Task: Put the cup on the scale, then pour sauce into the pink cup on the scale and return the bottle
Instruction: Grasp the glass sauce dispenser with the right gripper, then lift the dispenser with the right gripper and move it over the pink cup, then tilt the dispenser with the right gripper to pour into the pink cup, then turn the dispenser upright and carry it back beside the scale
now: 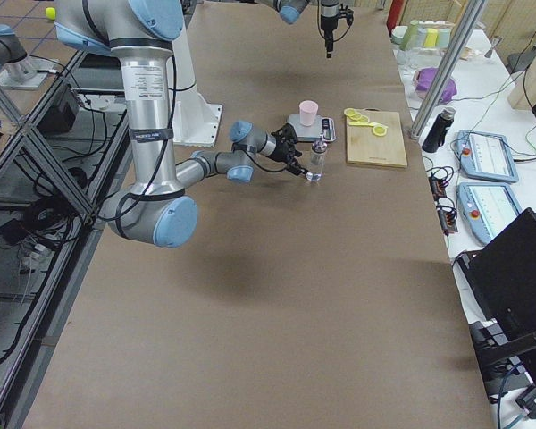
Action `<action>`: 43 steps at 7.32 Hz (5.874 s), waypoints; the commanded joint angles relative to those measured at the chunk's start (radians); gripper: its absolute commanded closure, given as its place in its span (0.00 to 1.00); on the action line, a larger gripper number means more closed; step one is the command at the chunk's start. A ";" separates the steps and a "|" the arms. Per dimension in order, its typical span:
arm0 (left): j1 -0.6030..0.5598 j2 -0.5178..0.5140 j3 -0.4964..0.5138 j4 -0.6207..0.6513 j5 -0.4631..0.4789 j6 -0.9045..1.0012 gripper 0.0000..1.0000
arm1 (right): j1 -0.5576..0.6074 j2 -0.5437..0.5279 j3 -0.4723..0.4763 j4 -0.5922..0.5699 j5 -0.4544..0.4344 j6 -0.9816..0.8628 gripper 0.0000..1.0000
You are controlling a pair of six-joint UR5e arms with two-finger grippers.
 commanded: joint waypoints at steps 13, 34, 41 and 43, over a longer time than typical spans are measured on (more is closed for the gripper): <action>-0.008 -0.011 0.012 -0.003 -0.001 0.000 0.01 | 0.100 0.152 -0.101 -0.022 -0.022 -0.196 1.00; -0.063 0.015 0.111 -0.043 -0.012 0.084 0.01 | -0.113 0.451 -0.131 -0.914 -0.827 -0.976 1.00; -0.063 0.015 0.110 -0.045 -0.012 0.083 0.01 | -0.110 0.444 -0.126 -0.688 -0.721 -0.929 1.00; -0.063 0.015 0.110 -0.044 -0.012 0.083 0.01 | -0.097 0.425 -0.123 -0.635 -0.638 -0.758 1.00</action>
